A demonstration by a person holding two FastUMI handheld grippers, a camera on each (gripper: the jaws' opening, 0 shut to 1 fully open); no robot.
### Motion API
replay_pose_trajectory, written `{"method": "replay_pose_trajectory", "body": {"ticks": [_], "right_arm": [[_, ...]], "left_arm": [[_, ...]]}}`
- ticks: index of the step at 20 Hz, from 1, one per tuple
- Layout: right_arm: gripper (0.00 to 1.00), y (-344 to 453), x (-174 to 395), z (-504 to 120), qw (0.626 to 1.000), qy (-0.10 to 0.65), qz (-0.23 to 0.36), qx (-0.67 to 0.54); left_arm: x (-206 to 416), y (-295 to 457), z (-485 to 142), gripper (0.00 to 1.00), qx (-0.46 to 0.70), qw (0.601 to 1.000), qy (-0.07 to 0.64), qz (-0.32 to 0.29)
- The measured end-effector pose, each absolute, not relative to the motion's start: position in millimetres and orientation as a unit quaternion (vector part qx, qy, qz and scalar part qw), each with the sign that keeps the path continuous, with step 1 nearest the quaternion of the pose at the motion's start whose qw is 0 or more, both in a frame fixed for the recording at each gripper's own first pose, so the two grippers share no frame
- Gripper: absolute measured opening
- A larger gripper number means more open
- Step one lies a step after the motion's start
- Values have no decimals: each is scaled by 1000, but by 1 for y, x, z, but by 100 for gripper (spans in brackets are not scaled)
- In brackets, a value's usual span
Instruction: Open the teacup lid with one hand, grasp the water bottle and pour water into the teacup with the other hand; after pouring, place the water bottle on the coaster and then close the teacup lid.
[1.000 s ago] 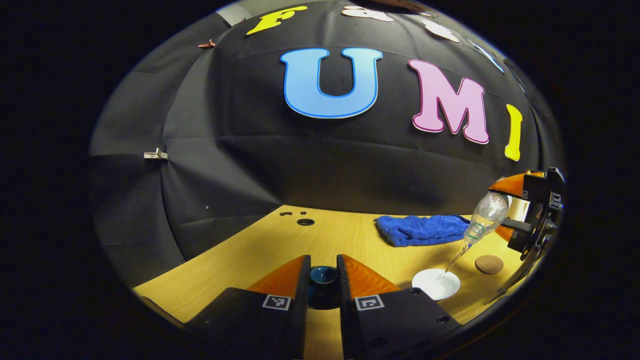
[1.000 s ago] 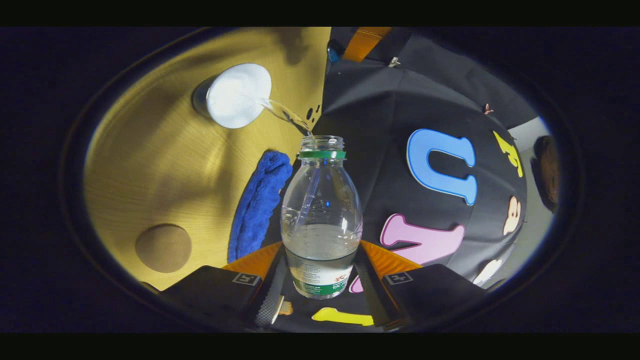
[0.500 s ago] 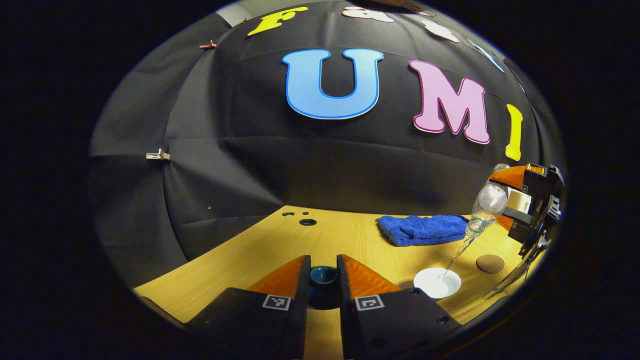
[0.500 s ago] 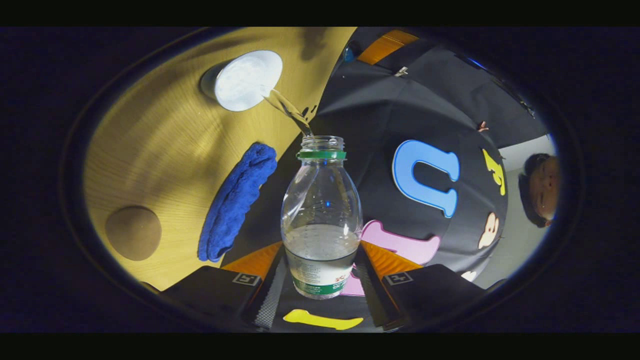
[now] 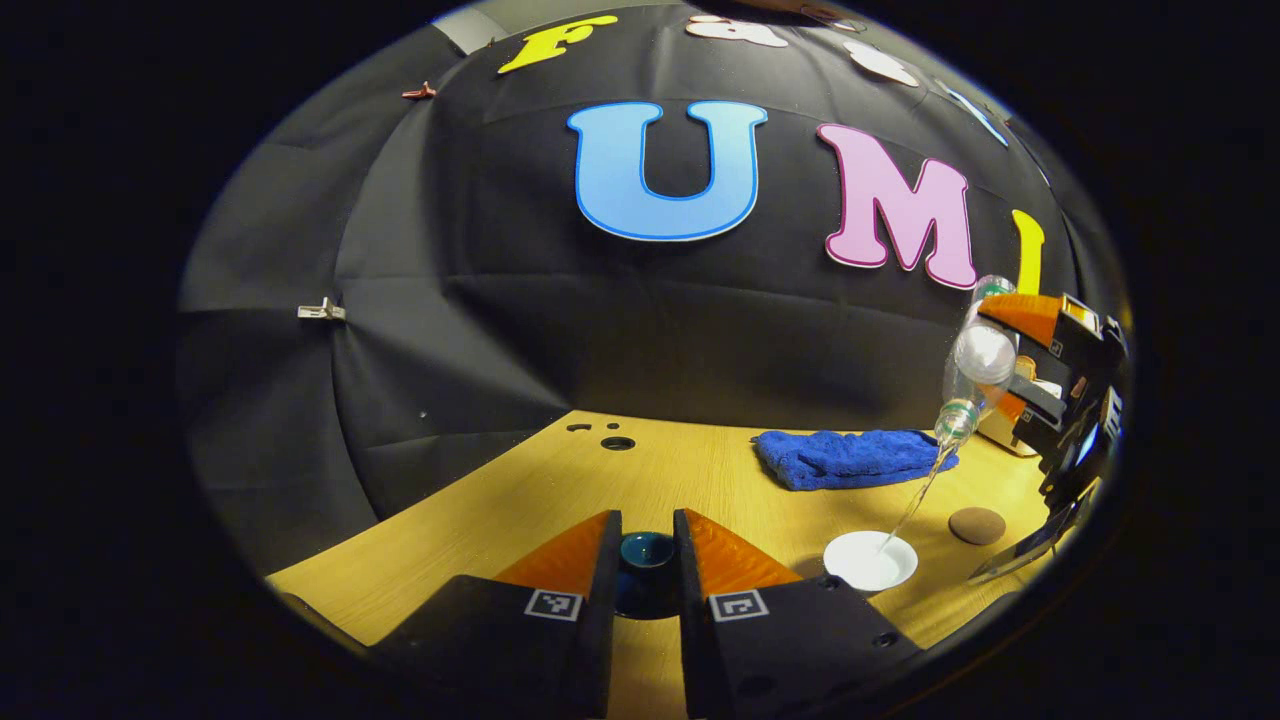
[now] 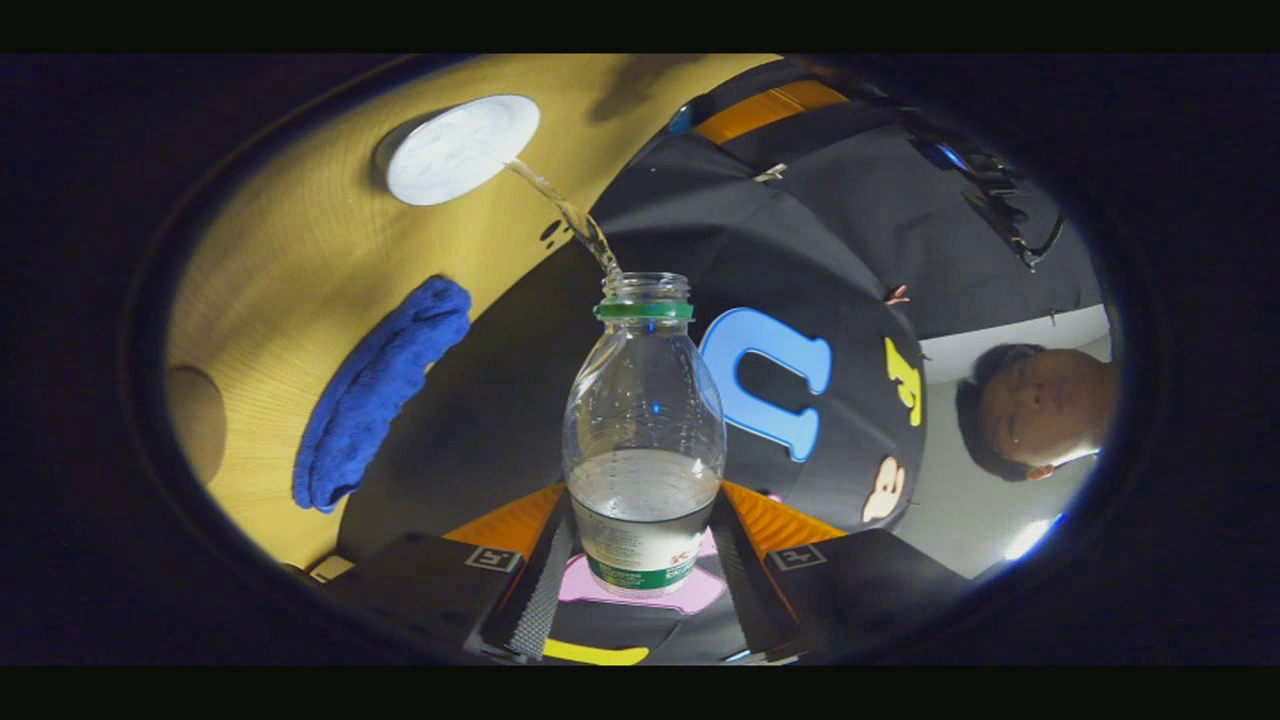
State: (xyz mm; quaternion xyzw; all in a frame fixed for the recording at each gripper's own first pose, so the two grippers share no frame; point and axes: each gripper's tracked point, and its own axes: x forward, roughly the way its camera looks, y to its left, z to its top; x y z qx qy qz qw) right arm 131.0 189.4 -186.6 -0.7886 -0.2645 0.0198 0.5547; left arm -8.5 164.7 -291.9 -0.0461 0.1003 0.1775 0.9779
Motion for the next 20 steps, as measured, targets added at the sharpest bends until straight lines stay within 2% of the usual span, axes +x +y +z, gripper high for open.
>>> {"method": "replay_pose_trajectory", "body": {"ticks": [1, 2, 9, 11, 12, 13, 14, 15, 16, 17, 20], "right_arm": [[74, 194, 129, -175, 553, -276, 17, -786], [74, 197, 127, -172, 551, -283, 19, -785], [74, 200, 128, -173, 544, -289, 23, -787], [74, 199, 131, -177, 557, -273, 34, -784], [74, 197, 132, -180, 564, -261, 37, -782], [74, 197, 134, -183, 567, -254, 40, -782], [74, 201, 134, -192, 568, -249, 47, -783], [74, 203, 138, -210, 575, -236, 60, -781], [74, 200, 140, -221, 593, -215, 70, -773], [74, 195, 139, -234, 624, -182, 85, -755], [75, 183, 130, -292, 748, -54, 141, -646]], "left_arm": [[-9, 165, -292, 29, -47, 978, 100, 178], [-10, 165, -291, 32, -47, 978, 100, 180], [-11, 164, -289, 32, -43, 978, 99, 181], [-12, 163, -289, 32, -44, 977, 99, 182], [-11, 163, -290, 29, -44, 977, 99, 182], [-12, 163, -289, 32, -43, 977, 100, 182], [-11, 162, -290, 28, -43, 977, 100, 181], [-11, 162, -290, 32, -43, 977, 101, 181], [-11, 162, -292, 29, -42, 977, 101, 181], [-11, 162, -291, 32, -42, 977, 102, 181], [-12, 162, -294, 32, -45, 977, 105, 180]]}}
